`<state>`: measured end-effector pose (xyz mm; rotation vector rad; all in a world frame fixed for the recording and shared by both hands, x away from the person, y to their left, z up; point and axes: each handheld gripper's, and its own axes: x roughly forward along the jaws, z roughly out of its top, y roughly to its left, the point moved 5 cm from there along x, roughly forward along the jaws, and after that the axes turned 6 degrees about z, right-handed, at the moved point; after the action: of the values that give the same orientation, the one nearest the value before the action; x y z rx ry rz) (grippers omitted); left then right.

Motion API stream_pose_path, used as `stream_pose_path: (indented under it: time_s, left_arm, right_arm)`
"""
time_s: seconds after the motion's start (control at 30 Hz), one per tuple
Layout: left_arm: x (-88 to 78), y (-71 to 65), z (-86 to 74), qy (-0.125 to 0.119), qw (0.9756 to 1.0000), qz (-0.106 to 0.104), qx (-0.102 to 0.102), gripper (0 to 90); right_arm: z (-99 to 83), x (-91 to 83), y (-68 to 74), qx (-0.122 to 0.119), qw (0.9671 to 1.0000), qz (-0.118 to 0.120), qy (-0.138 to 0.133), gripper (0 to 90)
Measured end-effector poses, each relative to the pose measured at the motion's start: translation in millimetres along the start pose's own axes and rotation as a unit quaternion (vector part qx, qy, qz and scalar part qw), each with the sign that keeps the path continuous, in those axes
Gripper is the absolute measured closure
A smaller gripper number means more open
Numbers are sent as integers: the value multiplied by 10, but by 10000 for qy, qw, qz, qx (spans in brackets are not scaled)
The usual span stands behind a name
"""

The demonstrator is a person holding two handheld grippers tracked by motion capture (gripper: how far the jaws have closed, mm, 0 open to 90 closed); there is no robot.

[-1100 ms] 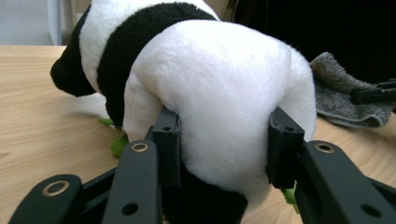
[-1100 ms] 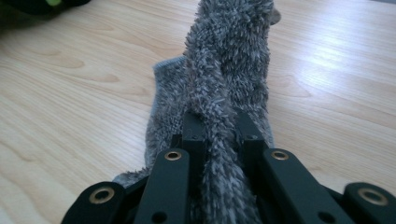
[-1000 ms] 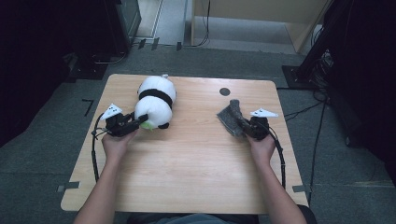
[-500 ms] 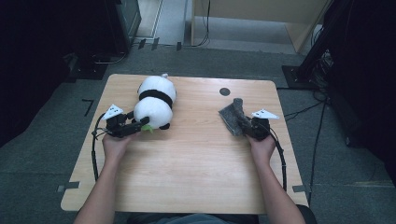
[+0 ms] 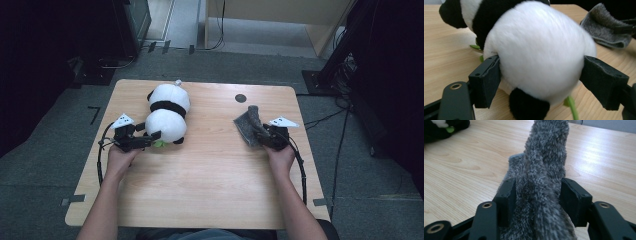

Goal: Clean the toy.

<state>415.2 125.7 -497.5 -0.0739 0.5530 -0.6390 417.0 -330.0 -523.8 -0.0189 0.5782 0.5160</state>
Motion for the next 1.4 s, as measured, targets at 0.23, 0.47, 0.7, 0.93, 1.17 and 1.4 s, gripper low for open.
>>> stream_pose_path:
  time_s: [0.23,0.47,0.7,0.93,1.17,1.4]
  left_arm:
    - [-88,42,24,-97,9999,80,-118,175]
    - [-132,-68,77,-88,9999,-63,-95,39]
    - [-220,-224,152,-170,9994,-301,39,65]
    - [-217,-448,192,-125,9983,-481,301,65]
    - [-121,-656,119,118,9962,-653,568,65]
    - [-40,-840,79,214,9937,-848,697,68]
  right_arm:
    - [8,-38,24,150,9998,78,48,463]
    - [24,-102,110,195,9995,236,85,444]
    - [69,-172,273,123,9992,366,51,444]
    - [114,-277,466,-101,9986,509,-45,438]
    - [100,-324,600,-193,9976,655,-89,436]
    - [46,-349,742,-368,9963,771,-79,435]
